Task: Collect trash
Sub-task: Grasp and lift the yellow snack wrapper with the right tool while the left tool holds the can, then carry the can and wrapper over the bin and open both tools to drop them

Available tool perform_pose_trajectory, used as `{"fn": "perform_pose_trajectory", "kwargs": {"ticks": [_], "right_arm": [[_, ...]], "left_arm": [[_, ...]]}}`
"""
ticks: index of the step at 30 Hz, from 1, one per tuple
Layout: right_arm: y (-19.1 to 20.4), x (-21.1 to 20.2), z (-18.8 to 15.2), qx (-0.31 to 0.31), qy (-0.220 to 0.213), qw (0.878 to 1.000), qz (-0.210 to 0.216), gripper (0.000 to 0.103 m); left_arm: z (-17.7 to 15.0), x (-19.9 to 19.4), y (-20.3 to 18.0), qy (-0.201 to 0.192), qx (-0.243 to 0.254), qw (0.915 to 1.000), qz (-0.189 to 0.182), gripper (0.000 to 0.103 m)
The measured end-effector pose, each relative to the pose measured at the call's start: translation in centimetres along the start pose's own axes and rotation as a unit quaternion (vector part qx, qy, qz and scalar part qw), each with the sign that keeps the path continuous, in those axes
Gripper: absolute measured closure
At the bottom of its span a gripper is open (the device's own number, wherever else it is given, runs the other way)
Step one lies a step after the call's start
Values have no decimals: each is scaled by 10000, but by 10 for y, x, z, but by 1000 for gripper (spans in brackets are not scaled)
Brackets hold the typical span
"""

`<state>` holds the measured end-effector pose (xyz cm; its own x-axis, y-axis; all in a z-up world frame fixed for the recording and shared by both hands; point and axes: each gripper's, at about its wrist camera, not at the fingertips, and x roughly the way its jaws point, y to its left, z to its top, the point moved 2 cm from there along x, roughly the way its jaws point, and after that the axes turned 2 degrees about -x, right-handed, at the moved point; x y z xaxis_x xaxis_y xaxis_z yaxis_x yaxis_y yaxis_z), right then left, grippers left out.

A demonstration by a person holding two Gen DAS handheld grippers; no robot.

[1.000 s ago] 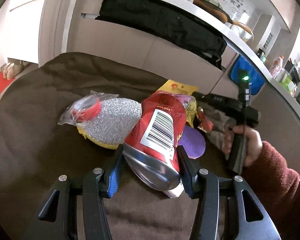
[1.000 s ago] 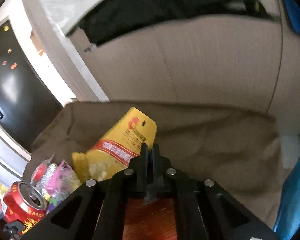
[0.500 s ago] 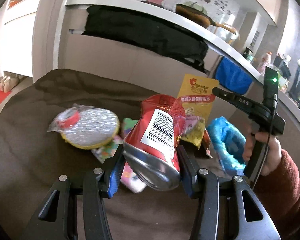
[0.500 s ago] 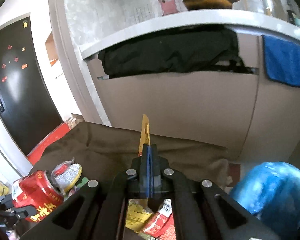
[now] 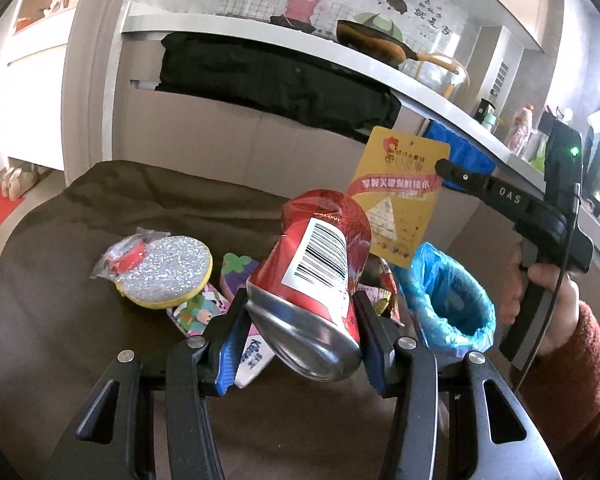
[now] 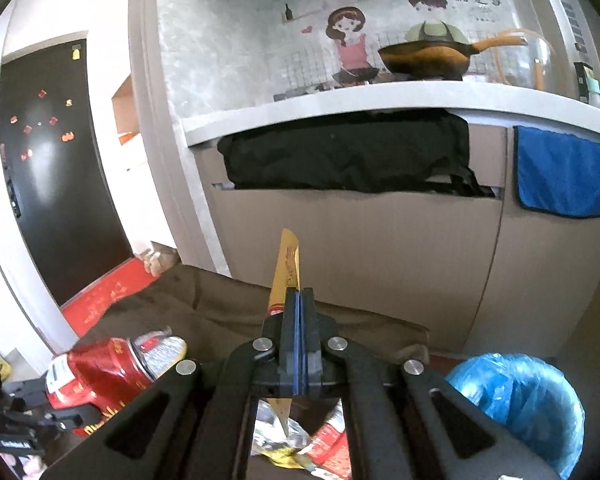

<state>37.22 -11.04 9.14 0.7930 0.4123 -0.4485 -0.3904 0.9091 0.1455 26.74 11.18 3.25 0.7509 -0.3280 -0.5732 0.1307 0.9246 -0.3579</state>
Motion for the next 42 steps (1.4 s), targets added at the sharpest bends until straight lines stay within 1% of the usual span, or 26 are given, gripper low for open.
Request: {"fn": "perform_pose_trajectory", "kwargs": {"ticks": [5,8,11,12,13,18,19,20,21,23,24,25,26,29,32,37,42], "right_arm": [[6,-8,1,-65,-56,10000,-12,103],[-6,-23,-4,-25,-92,9998,-167,103],[-17,-32,-7,19,-115,9996,-265,103],[-25,-38,-9,43,-135,9993,-339,103],[-43,-50,-13,104,-182,9985,-498,103],[-97,-81,-22,358,-309,9951,-870,103],[-97,-81,-22,358,-309,9951,-870,103],[-112,-90,-26,434,-331,9937,-974,103],[-136,-103,-32,541,-343,9914,-1145,103],[-157,-115,-39,639,-338,9888,-1308,103],[-157,-115,-39,639,-338,9888,-1308,103],[-177,-126,-49,746,-308,9861,-1454,103],[-187,-130,-55,809,-282,9847,-1515,103],[-212,-137,-73,1025,-171,9806,-1662,103],[-231,-138,-91,1195,-40,9776,-1734,103],[-245,-129,-115,1298,109,9761,-1742,103],[-250,-114,-132,1419,283,9753,-1671,103]], "left_arm": [[4,0,-7,-32,39,10000,-10,52],[10,6,-18,-58,106,9999,-93,52],[18,19,-41,-34,219,9994,-264,52],[21,24,-49,-20,257,9992,-316,52],[24,32,-62,3,325,9986,-408,52],[30,75,-115,199,485,9957,-767,52],[30,85,-125,238,487,9951,-824,52],[30,97,-136,285,485,9945,-882,52],[28,109,-148,330,516,9939,-915,52],[22,132,-170,417,628,9928,-930,52],[19,140,-179,460,672,9922,-943,52],[16,150,-188,505,718,9915,-956,52],[13,160,-198,546,765,9909,-962,52],[3,187,-229,660,1005,9882,-947,52],[-3,210,-248,725,1182,9867,-849,52],[-11,239,-257,808,1248,9870,-617,52],[-14,253,-255,861,1246,9875,-444,52]]}}
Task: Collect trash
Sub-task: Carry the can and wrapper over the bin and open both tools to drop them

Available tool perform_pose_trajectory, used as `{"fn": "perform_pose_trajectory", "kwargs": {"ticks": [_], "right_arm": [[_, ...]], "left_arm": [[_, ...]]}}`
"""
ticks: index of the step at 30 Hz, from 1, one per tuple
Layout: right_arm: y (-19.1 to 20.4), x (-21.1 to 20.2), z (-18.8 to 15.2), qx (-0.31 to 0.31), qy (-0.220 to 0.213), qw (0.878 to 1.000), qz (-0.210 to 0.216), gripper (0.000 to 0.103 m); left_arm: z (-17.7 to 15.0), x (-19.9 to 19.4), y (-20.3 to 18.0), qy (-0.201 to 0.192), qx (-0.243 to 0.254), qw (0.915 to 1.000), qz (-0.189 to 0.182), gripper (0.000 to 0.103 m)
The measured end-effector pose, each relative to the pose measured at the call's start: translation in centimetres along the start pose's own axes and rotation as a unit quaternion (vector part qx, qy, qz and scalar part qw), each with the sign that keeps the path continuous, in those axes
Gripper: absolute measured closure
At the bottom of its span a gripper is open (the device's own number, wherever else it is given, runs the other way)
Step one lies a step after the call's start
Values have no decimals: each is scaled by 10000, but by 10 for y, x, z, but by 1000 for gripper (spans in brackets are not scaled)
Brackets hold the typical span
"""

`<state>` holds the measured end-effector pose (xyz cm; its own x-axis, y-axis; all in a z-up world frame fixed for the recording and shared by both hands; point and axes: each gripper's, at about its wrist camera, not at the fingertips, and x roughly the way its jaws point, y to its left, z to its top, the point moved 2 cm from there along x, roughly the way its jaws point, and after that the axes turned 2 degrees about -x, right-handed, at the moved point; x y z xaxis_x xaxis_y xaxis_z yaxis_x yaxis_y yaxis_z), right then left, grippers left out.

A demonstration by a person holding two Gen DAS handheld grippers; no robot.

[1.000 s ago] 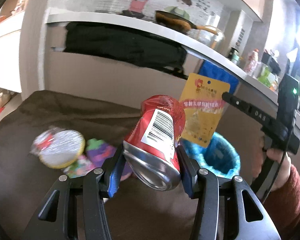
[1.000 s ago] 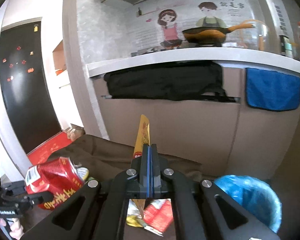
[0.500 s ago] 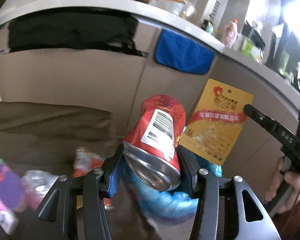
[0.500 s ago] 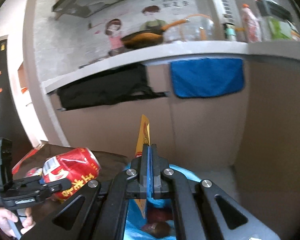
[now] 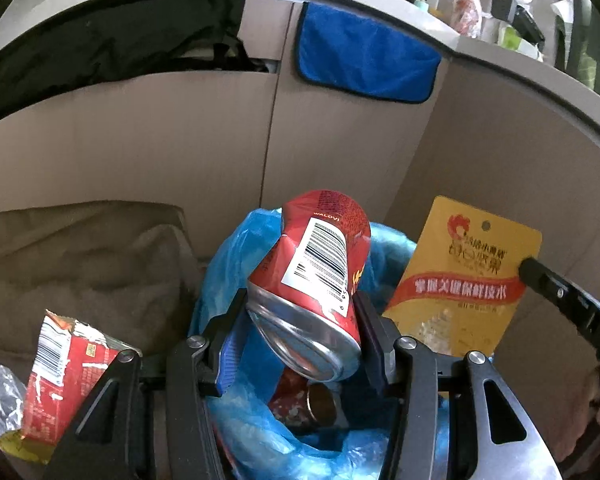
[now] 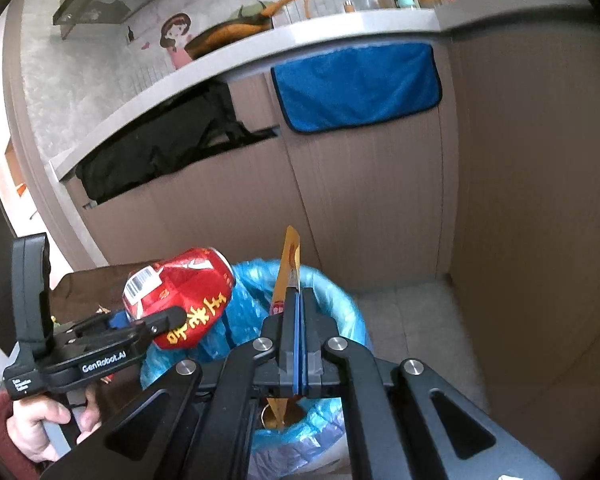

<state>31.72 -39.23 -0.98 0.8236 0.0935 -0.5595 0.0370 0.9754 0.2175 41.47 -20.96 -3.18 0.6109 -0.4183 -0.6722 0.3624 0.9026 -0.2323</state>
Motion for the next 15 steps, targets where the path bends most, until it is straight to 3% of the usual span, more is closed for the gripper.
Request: {"fn": "perform_pose_trajectory", "kwargs": {"ticks": [3,7,15], "right_arm": [[1,9,-9,-45,89,9999,-29,102],[-1,19,-19,56,229,9997,8,99],[7,15,-23,-119,198,9997,-23,97]], "left_arm": [[-2,10,1,128,71,9998,107,52],[-5,23,1,385,59,9992,-112,52],[-14,1,-2,270,210,9991,-236,52]]}}
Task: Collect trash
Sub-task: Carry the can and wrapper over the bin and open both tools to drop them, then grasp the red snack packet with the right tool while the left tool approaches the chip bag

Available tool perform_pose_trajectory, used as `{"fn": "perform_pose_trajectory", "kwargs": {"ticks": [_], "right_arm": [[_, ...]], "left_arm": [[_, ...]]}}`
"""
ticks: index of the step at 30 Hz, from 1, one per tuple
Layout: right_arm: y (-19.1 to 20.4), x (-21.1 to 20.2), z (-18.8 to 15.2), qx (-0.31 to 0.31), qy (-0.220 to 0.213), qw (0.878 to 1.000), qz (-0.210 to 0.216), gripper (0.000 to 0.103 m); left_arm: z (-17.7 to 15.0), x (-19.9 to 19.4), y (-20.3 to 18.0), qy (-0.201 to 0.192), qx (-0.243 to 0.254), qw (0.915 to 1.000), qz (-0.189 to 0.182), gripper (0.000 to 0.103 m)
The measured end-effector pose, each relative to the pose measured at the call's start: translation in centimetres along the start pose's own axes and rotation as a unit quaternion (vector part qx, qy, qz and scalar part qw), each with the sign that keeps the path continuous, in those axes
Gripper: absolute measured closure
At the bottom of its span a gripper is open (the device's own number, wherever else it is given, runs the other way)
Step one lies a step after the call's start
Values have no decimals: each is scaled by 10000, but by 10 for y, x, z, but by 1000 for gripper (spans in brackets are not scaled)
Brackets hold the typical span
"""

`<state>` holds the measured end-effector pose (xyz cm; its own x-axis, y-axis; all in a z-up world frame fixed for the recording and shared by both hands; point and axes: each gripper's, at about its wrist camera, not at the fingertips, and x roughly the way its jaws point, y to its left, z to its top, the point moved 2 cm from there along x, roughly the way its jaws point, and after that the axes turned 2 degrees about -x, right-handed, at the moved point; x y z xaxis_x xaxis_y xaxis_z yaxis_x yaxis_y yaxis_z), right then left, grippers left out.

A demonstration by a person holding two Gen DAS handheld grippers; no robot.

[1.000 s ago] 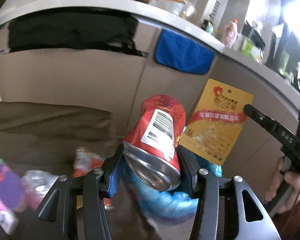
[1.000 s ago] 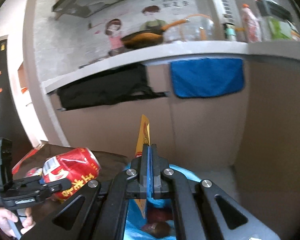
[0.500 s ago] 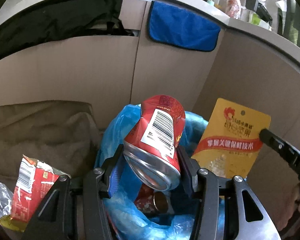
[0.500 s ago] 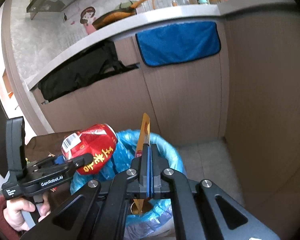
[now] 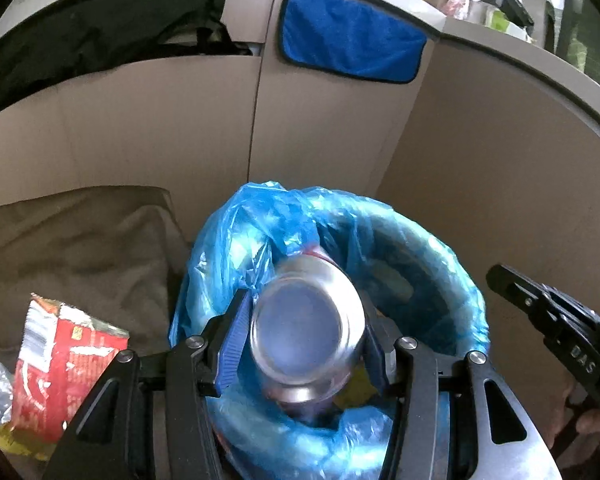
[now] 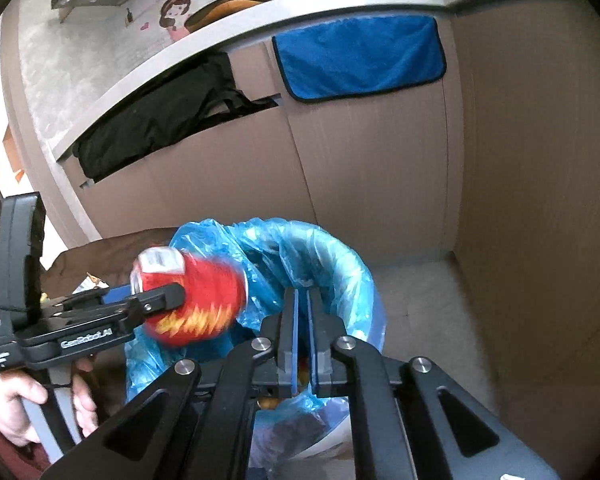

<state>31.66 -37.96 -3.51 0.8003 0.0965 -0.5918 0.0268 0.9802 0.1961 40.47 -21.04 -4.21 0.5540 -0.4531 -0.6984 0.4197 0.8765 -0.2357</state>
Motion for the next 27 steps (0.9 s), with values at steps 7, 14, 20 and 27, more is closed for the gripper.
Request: {"fn": "perform_pose_trajectory", "kwargs": {"ticks": [7,14,20,27], "right_arm": [[15,-8,2,-109,-25,9999,5,95],[44,-10,5,-323,-10,9994,144,95],[90,-1,4,-542,94,9970,543,89],[175,18,-5,-1037,352,9866,1212,87]], "left_arm": [[-4,-22,3,-120,-8,9999,-60,51],[-5,-62,29,-238,-199,9995,-53,51],[-25,-111,76,-394,-403,9981,241,51],[-57,-174,137,-734,-634,9925,741,51]]}}
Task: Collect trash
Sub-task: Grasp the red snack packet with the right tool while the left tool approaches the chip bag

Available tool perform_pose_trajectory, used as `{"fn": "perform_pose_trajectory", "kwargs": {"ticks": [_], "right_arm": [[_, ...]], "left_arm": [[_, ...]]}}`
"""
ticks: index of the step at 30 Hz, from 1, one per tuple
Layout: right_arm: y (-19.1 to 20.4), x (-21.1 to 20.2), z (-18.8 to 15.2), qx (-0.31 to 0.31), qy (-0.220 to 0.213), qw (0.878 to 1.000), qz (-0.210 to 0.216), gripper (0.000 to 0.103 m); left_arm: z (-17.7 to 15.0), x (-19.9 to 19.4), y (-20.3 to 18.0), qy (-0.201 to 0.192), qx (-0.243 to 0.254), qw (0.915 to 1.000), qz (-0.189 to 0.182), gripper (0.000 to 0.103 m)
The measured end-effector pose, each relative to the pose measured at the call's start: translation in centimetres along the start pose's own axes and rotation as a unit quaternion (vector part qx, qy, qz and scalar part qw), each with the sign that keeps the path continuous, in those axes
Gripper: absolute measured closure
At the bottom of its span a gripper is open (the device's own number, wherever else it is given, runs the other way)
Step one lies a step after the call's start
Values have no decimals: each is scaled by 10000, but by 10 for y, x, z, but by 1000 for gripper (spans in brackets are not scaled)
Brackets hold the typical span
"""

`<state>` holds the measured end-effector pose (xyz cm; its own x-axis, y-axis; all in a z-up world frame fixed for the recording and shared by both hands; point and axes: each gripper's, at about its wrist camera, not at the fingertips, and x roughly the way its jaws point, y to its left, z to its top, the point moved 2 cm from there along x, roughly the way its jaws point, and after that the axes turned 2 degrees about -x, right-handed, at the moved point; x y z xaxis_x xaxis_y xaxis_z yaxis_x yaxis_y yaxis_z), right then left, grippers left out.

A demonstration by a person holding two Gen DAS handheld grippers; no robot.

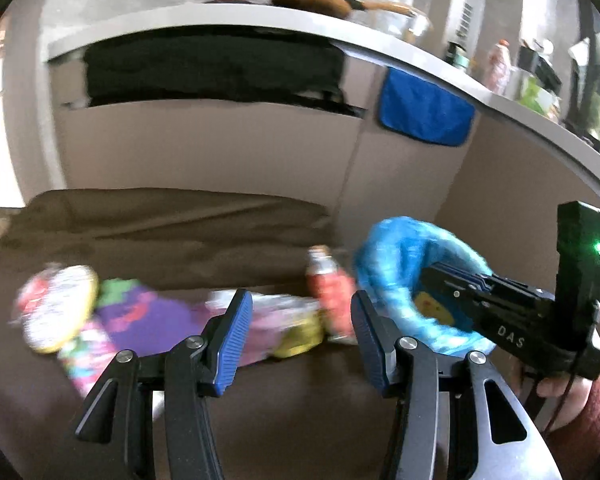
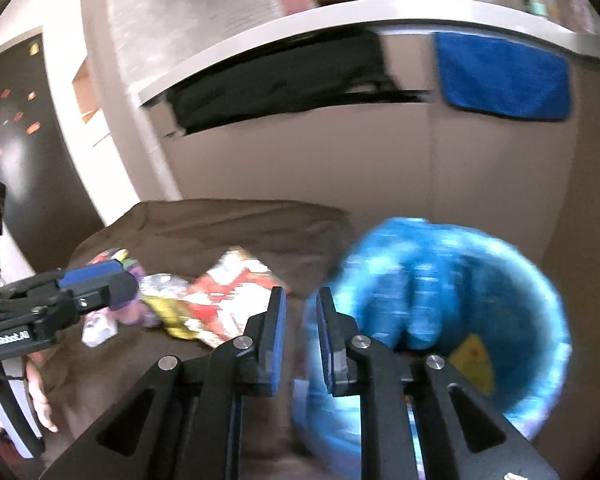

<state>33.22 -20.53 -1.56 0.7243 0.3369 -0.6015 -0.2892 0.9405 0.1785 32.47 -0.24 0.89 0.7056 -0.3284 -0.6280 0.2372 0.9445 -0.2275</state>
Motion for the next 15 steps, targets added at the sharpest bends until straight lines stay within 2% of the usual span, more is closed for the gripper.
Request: {"fn": "perform_pose_trajectory", "kwargs": {"ticks": [1,3,7,11,13,14,15], "right_arm": [[19,14,2,-13,101,9998,197,87],[34,28,5,45,213,9992,342,87],[61,55,10,23,351,9985,428,87],[62,73,13,215,388,9987,251,87],[60,83,8,320,544,9977,261,81],[59,91,3,373,739,9961,320,80],[59,91,3,373,739,9961,320,80]], "left_arm": [[-2,-5,11,0,-86,9999,52,51],[-6,-14,34,5,-300,9995,134,51],[-16,-20,71,57,-598,9978,266,51],[-29,-24,101,168,-835,9958,332,51],[-35,-27,113,188,-902,9951,346,51],[-37,-28,116,191,-929,9949,352,51],[-39,-28,121,195,-976,9944,356,51]]}}
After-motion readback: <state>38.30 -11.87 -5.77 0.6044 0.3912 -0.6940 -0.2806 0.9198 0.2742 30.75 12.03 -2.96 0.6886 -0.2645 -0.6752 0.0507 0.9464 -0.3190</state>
